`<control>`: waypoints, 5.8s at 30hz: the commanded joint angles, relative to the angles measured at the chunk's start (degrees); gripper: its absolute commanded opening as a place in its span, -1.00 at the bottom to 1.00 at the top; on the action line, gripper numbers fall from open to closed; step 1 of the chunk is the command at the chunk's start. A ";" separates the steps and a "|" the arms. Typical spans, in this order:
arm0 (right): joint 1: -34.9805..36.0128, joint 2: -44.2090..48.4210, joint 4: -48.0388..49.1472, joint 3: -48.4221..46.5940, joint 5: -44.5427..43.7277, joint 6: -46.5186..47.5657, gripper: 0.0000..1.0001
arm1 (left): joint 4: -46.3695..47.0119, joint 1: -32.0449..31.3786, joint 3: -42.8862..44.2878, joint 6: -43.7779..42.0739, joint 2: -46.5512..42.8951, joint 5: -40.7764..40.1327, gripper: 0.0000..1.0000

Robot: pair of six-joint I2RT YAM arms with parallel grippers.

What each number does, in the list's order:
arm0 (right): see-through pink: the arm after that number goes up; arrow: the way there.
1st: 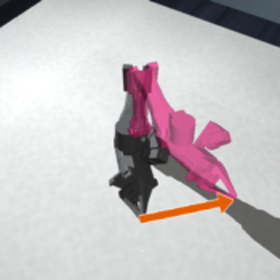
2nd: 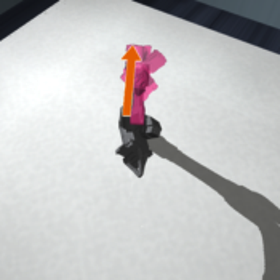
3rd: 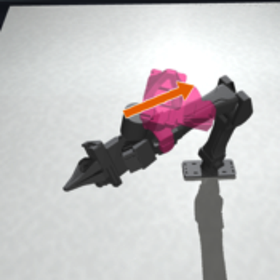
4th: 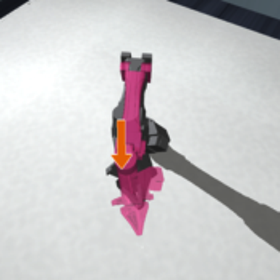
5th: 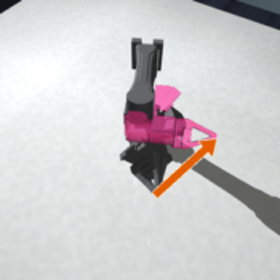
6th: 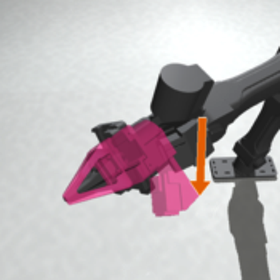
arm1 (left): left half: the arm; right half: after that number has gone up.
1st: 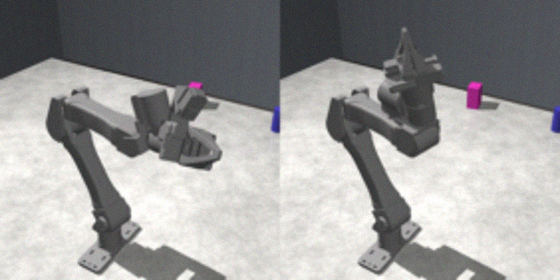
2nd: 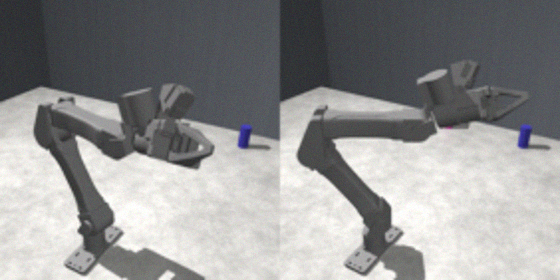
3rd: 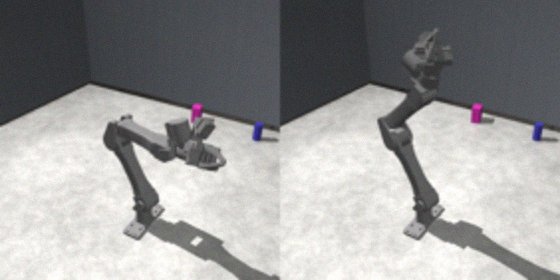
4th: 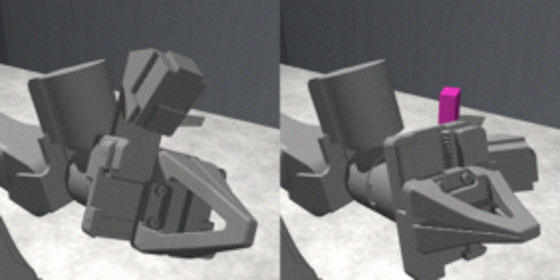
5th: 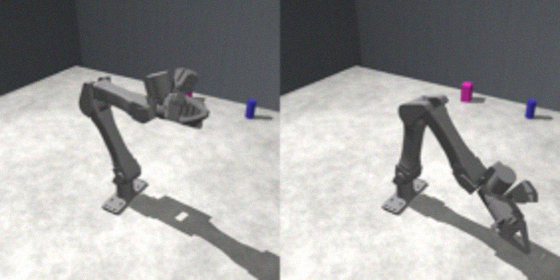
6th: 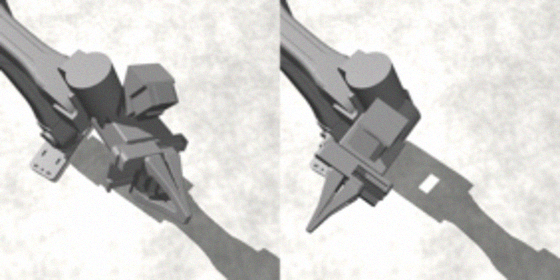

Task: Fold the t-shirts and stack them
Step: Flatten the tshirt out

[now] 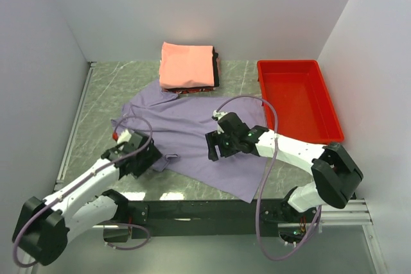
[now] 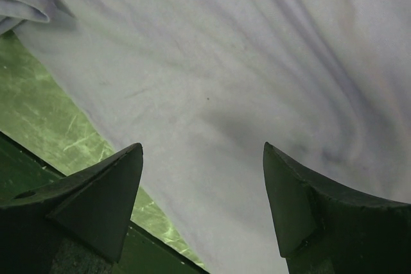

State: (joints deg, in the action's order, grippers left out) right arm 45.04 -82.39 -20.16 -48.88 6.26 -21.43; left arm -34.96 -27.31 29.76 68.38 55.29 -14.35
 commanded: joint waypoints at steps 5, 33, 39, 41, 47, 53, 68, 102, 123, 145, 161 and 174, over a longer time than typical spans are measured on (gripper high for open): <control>-2.23 2.06 2.76 3.09 -1.08 -2.21 0.63 | -0.12 -6.88 -5.67 11.78 -2.30 1.52 0.56; -7.77 -1.63 3.73 7.22 0.68 -2.47 0.62 | -27.08 -5.92 7.42 18.63 4.21 -7.28 -0.90; -9.44 -2.60 2.41 7.40 1.21 -2.04 0.61 | -33.06 -5.12 11.37 20.12 8.69 -8.41 -0.36; -9.62 -2.34 2.32 7.49 1.21 -2.12 0.61 | -34.12 -5.03 12.77 19.78 10.89 -8.50 -0.19; -9.88 -1.46 2.24 7.40 1.21 -1.86 0.62 | -36.15 -5.03 13.32 18.90 13.36 -5.80 0.48; -9.88 -1.11 3.64 7.66 2.35 -1.95 0.62 | -29.12 -6.18 7.77 20.91 7.03 -1.73 0.35; -10.05 3.81 2.15 7.58 1.39 -1.33 0.62 | -17.60 -6.00 -1.27 25.48 12.65 0.02 -0.15; 18.59 14.63 -22.74 13.64 -7.85 -24.01 0.55 | -39.83 -6.00 8.03 39.29 -28.56 -20.19 -0.99; 21.23 6.72 -27.12 14.79 -16.53 -30.77 -0.29 | -29.12 -5.91 8.30 28.04 -28.93 -23.09 -0.99; -1.44 17.44 -28.71 -13.50 -39.47 -8.02 -1.00 | -3.73 -6.00 23.67 6.51 -15.13 -36.79 -0.99; -5.49 26.14 -30.01 -48.83 -40.30 14.84 -1.00 | 34.52 -5.91 46.96 -39.53 -12.57 -28.82 -0.99; -5.49 31.67 -42.87 -71.44 -14.03 17.91 -1.00 | 24.77 -5.91 77.99 -47.28 -11.52 -9.22 -0.99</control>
State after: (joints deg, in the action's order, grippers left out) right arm 39.83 -52.90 -61.52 -118.93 -17.93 -6.85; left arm -9.39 -33.26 103.46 24.43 43.79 -29.41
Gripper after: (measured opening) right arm 0.008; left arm 0.023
